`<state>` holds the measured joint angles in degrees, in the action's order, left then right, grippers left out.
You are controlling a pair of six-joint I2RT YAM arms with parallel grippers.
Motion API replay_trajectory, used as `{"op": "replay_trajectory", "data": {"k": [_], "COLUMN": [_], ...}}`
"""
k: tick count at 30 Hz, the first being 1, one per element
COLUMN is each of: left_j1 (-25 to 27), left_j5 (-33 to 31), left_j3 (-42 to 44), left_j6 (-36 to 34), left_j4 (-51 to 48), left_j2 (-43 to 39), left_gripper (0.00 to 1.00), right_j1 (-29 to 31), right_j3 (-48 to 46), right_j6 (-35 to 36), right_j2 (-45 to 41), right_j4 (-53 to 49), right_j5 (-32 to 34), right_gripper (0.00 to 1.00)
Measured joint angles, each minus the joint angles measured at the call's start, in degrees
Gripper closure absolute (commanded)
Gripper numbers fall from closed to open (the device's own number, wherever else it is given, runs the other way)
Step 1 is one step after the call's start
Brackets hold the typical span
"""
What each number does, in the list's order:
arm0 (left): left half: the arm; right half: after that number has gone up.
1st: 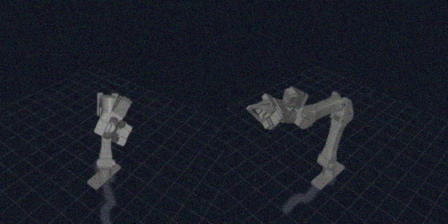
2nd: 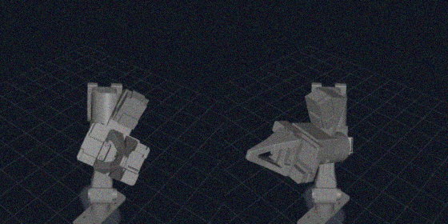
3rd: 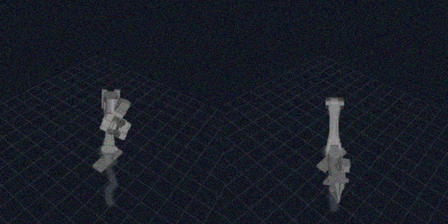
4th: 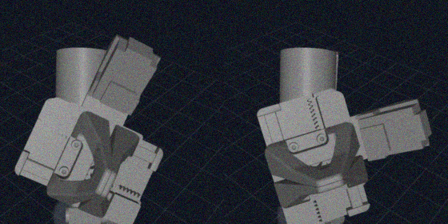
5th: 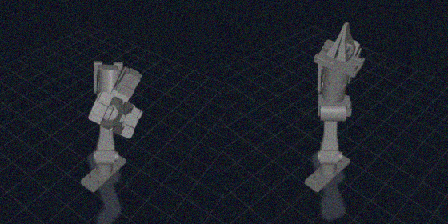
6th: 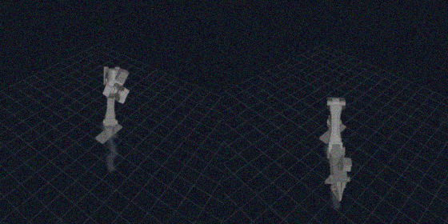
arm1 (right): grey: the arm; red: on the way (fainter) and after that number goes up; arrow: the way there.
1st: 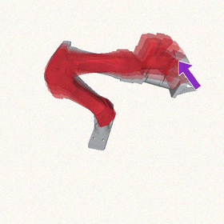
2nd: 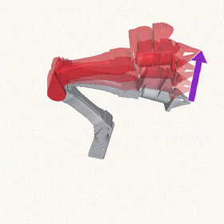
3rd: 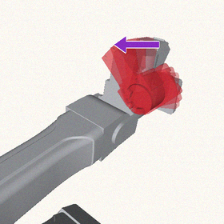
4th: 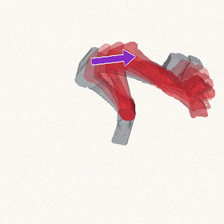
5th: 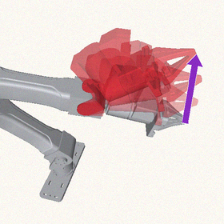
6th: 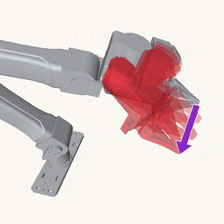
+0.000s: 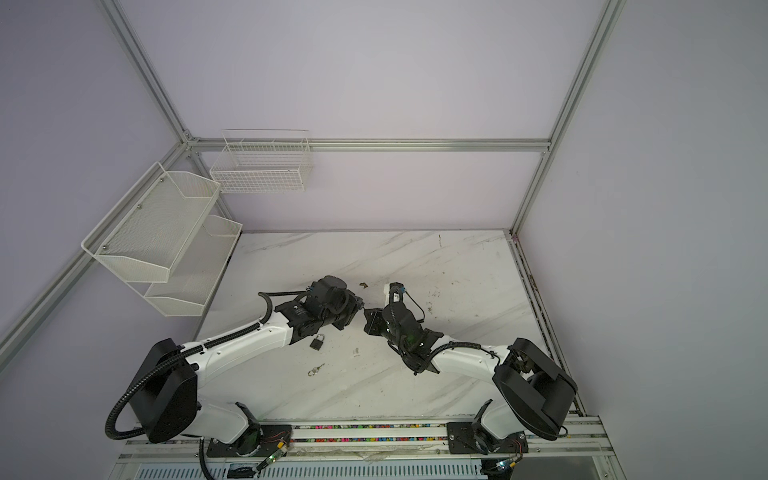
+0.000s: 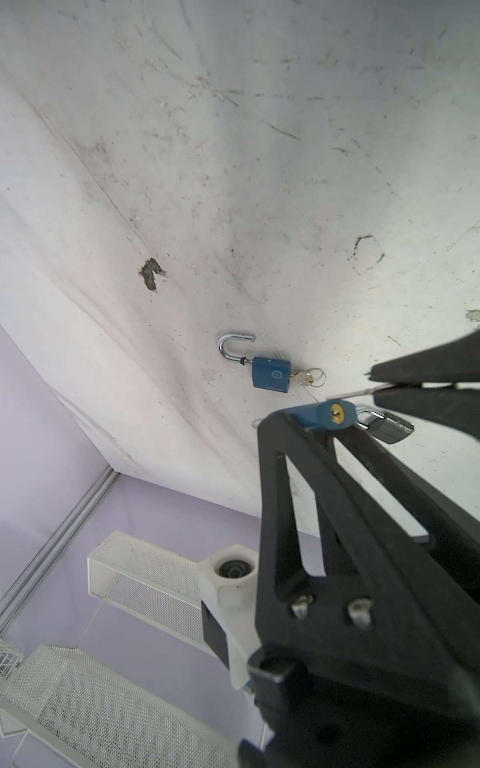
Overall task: Unlock with the key
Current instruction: 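Push the key into the small padlock with the right gripper while the left holds it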
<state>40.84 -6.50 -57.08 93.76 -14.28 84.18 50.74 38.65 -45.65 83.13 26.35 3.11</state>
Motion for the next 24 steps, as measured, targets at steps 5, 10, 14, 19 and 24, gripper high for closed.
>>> {"op": "replay_trajectory", "data": {"k": [5, 10, 14, 19, 24], "left_j1": [-0.04, -0.07, -0.07, -0.22, -0.22], "left_j5": [-0.44, -0.52, -0.59, -0.85, -0.87], "left_j3": [0.50, 0.72, 0.74, 1.64, 1.75], "left_j6": [0.44, 1.25, 1.66, 1.95, 2.75], "left_j4": [0.09, 0.04, 0.09, 0.61, 1.20], "left_j2": [-0.31, -0.33, -0.33, -0.63, -0.63], "left_gripper": [1.00, 1.00, 1.00, 1.00, 1.00], "right_j1": [0.11, 0.42, 0.66, 0.94, 0.96], "right_j3": [-0.04, -0.04, -0.04, -0.04, -0.04], "right_j6": [0.09, 0.15, 0.15, 0.02, 0.07], "right_j2": [-1.38, -1.90, -1.36, -0.90, -0.90], "right_j4": [-0.15, 0.07, 0.17, 0.33, 0.46], "right_j5": [1.29, 1.49, 1.42, 1.57, 1.68], "right_gripper": [1.00, 1.00, 1.00, 1.00, 1.00]}}
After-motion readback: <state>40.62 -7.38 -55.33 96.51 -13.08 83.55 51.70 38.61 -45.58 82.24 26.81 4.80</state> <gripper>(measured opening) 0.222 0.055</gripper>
